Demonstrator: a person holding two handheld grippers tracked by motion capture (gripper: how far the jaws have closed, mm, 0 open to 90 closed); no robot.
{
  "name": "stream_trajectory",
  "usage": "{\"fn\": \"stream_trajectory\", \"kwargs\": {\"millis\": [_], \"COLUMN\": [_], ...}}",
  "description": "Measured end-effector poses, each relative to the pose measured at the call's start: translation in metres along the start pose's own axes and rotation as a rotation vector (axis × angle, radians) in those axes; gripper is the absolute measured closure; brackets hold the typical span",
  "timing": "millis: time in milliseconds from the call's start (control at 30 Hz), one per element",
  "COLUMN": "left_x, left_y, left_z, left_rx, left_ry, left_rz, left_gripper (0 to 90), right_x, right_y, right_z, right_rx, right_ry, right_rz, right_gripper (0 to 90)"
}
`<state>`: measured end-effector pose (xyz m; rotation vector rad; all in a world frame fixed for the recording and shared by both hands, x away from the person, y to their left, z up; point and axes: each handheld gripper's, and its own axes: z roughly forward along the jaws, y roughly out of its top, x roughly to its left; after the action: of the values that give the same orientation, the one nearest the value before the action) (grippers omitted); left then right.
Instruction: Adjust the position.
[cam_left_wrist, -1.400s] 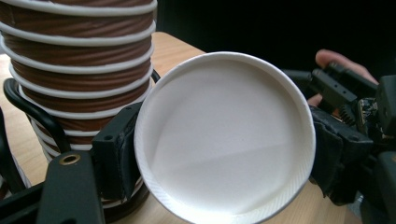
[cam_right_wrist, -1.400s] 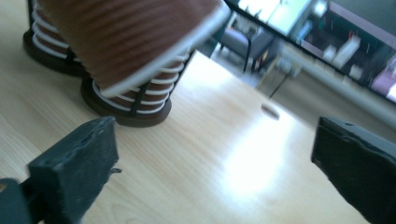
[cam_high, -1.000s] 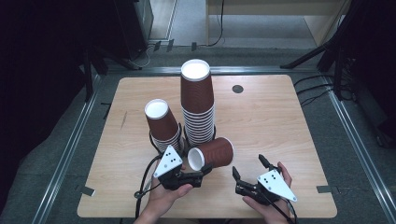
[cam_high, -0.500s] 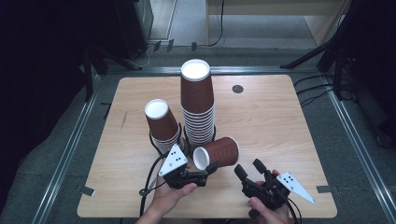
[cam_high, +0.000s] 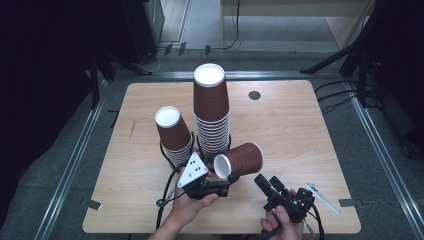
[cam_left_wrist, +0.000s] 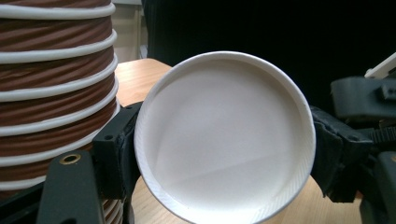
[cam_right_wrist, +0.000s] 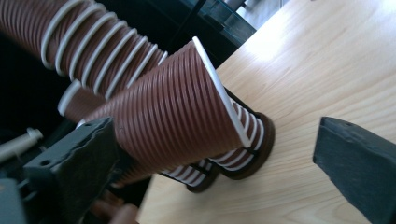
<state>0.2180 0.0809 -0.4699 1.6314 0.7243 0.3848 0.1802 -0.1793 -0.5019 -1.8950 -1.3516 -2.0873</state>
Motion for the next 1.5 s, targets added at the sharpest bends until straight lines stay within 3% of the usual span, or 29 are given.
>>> {"fn": "stream_trajectory", "kwargs": {"millis": [67, 133, 233, 267, 367, 433, 533, 667, 1167, 1300, 1500], "left_x": [-0.001, -0.001, -0.003, -0.003, -0.003, -0.003, -0.004, -0.004, -0.005, -0.008, -0.012], "left_y": [-0.001, -0.001, -0.002, -0.002, -0.002, -0.002, -0.003, -0.003, -0.004, -0.005, -0.006], "left_z": [0.002, 0.003, 0.005, 0.005, 0.005, 0.005, 0.006, 0.006, 0.007, 0.008, 0.008], "left_rx": [0.0, 0.001, -0.002, -0.002, 0.0, 0.001, 0.001, 0.0, 0.001, 0.009, 0.014], "left_ry": [-0.001, -0.003, -0.006, -0.006, -0.006, -0.006, -0.006, -0.007, -0.013, -0.025, -0.038], "left_rz": [0.004, 0.008, 0.013, 0.013, 0.016, 0.017, 0.016, 0.018, 0.022, 0.025, 0.041], "left_gripper": [22.8, 22.8, 22.8, 22.8, 22.8, 22.8, 22.8, 22.8, 22.9, 22.9, 22.9], "right_x": [0.001, 0.001, 0.001, 0.002, 0.005, 0.007, 0.01, 0.013, 0.015, 0.014, 0.011], "right_y": [0.0, -0.001, -0.003, -0.005, -0.008, -0.011, -0.013, -0.013, -0.01, -0.011, -0.01], "right_z": [0.002, 0.004, 0.009, 0.012, 0.017, 0.021, 0.025, 0.028, 0.042, 0.048, 0.054], "right_rx": [-0.014, -0.017, -0.01, -0.014, -0.021, -0.013, -0.017, -0.027, -0.034, -0.028, -0.047], "right_ry": [0.003, -0.004, -0.007, 0.021, 0.056, 0.07, 0.059, 0.038, 0.008, -0.025, -0.02], "right_rz": [0.095, 0.15, 0.273, 0.313, 0.377, 0.449, 0.526, 0.59, 0.692, 0.706, 0.742], "right_gripper": [0.0, 0.0, 0.0, 0.0, 0.0, 0.0, 0.0, 0.0, 0.0, 0.0, 0.0]}}
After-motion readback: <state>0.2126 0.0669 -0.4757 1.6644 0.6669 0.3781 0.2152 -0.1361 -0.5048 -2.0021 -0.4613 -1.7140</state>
